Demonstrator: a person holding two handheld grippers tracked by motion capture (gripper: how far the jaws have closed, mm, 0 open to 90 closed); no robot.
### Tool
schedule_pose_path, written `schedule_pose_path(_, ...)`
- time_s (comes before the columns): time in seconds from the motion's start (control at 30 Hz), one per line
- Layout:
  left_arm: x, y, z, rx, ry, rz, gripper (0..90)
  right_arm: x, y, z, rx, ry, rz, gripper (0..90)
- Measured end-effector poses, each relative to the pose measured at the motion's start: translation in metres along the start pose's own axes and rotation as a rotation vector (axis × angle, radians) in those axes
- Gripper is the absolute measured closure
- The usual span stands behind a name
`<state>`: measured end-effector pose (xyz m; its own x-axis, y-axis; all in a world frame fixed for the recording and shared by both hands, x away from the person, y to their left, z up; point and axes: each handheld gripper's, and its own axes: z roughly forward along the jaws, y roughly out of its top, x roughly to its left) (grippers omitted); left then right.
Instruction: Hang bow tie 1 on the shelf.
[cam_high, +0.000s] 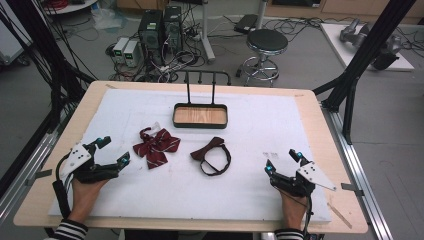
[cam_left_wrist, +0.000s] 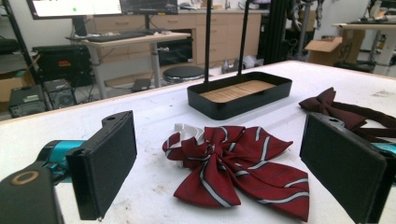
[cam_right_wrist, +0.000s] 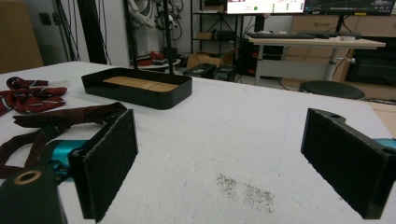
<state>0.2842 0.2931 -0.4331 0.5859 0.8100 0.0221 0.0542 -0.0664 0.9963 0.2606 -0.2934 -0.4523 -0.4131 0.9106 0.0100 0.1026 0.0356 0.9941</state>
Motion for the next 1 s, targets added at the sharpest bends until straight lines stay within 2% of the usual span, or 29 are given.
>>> schedule_pose_path(0.17,0.000,0.014,0.005,0.026,-0.027,0.024,11.3,0.000,0.000,0.000,0.001,0.001,0.001,10.0)
schedule_pose_path(0.43,0.000,0.027,0.014,0.049,-0.044,0.034,11.4,0.000,0.000,0.000,0.001,0.002,0.001,10.0)
schedule_pose_path(1.0,-0.006,0.042,0.042,0.160,-0.104,0.049,12.0,-0.001,0.000,0.000,0.004,0.004,0.003,10.0)
